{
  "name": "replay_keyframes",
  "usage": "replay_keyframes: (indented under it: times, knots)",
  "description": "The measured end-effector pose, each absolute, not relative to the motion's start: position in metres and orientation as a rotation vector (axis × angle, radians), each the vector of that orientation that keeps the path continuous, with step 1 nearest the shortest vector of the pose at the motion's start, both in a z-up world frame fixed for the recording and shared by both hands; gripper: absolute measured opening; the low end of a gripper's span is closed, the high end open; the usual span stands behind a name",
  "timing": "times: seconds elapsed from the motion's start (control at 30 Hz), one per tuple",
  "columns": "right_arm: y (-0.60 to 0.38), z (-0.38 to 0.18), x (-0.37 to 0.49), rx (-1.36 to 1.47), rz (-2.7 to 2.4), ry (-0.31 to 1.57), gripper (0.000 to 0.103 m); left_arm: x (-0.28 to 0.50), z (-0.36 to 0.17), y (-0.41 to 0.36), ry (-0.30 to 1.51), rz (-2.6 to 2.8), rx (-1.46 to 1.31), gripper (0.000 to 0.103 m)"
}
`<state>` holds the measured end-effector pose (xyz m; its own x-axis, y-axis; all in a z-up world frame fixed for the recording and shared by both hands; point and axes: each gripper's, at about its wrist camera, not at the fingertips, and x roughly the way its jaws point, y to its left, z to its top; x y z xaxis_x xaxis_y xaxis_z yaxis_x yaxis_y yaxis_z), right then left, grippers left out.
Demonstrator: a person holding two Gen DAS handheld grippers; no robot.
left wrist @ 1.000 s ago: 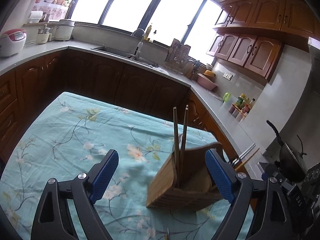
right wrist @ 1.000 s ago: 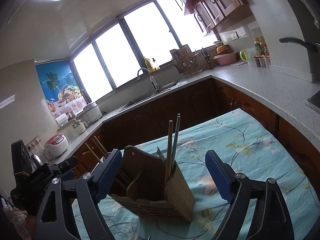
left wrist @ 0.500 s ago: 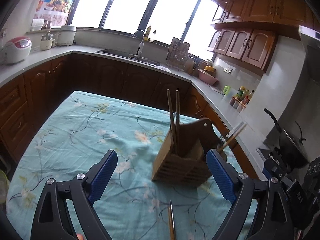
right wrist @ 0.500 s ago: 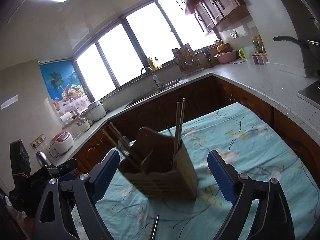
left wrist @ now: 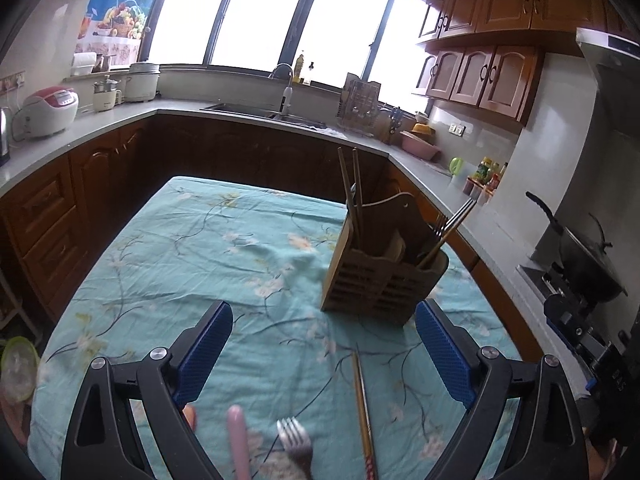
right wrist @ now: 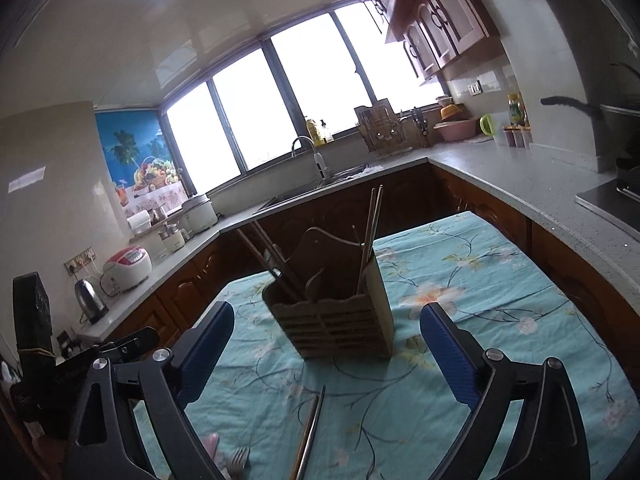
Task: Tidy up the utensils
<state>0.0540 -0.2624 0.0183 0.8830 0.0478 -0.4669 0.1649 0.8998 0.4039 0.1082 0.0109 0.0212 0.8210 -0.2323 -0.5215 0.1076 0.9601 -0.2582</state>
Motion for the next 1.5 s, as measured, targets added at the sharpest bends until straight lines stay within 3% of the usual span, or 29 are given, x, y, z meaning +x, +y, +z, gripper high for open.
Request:
replay_keyframes:
  times: [0.53,1.5]
  knots:
    - [-0.237,0.018,0.002,0.337,-0.069,0.487,0.100,0.041,0.023,0.004,0.534,-0.143,-0.113,0.102]
    - [-0.211,0.010,-0.035,0.192,-0.081,0.399,0.103,-0.014,-0.001,0.001,0.392,-0.045,0.021,0.102]
